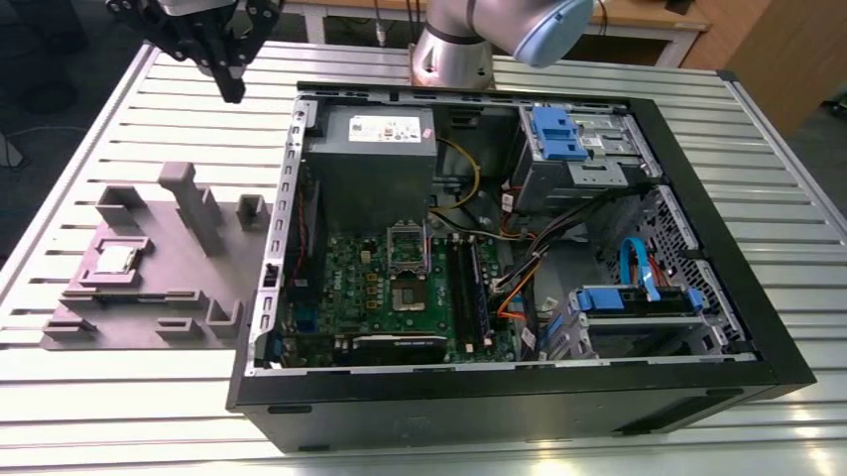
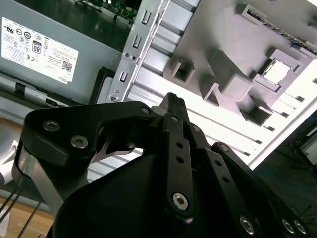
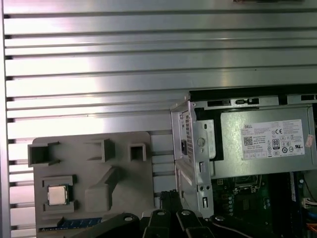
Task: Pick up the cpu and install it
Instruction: 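Reach for the cpu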
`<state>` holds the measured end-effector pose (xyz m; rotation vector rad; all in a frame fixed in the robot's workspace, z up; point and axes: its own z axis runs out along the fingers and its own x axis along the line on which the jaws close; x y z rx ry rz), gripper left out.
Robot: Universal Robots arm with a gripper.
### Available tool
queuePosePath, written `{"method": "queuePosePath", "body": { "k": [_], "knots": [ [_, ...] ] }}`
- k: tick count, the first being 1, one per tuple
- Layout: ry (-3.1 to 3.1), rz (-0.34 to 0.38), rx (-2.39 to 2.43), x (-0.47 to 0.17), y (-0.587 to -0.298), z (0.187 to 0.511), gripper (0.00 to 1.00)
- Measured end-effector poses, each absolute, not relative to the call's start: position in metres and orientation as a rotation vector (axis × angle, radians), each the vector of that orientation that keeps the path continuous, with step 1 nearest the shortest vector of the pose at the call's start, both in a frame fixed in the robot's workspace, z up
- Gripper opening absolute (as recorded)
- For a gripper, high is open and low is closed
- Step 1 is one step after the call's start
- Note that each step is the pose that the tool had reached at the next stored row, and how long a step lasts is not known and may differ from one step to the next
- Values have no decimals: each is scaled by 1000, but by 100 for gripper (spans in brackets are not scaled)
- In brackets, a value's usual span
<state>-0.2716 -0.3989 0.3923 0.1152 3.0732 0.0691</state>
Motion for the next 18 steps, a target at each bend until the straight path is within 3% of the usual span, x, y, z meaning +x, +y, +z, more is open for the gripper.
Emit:
{"method": "queuePosePath", "body": {
  "k": [18],
  "knots": [
    [3058,70,114,-304,-399,392,10]
  ]
}}
